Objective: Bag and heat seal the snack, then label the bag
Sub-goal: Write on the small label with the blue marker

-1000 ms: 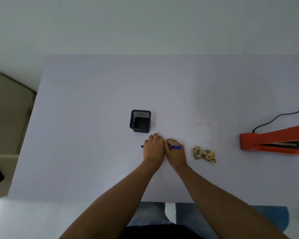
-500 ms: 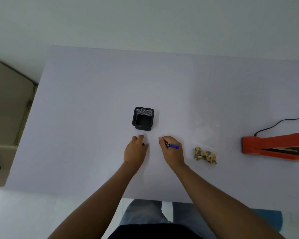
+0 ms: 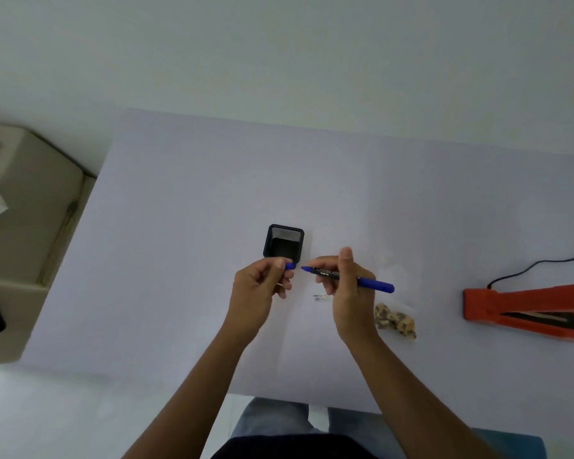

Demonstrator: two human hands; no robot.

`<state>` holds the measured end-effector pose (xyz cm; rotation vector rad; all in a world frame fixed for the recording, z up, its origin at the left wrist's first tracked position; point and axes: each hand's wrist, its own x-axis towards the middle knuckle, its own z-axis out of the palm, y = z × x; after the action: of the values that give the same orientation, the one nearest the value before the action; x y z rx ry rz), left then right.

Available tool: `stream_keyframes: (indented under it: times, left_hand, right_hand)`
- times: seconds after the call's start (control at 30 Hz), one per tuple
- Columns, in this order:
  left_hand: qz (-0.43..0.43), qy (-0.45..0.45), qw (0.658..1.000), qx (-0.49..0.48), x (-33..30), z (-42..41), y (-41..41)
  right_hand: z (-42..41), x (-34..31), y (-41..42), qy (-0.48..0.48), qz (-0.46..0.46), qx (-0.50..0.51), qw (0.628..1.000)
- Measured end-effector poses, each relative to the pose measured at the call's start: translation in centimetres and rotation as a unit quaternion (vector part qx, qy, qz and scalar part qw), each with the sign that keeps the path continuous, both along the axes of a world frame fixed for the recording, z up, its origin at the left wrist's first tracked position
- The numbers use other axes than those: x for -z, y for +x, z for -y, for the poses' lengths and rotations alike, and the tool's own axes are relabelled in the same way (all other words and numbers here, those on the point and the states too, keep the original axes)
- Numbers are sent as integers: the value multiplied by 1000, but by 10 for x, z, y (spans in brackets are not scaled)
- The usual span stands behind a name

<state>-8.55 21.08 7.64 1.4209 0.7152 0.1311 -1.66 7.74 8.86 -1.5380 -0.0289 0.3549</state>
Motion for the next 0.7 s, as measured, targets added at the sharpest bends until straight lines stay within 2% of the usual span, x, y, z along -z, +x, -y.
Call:
stream_keyframes:
  times: [0.3,0.47,0.7]
  left_hand:
    - [66,21,997,23,-55,3,4]
    - [64,37,996,51,-66,6,0]
    - [54,45,997,42,-65,9,-1]
  right_hand:
    - [-4,-52,-1,7,53,52,997]
    - [-2,-60,-4,-6,81,56,995]
    - [4,-64,-5,-5,81,60,995]
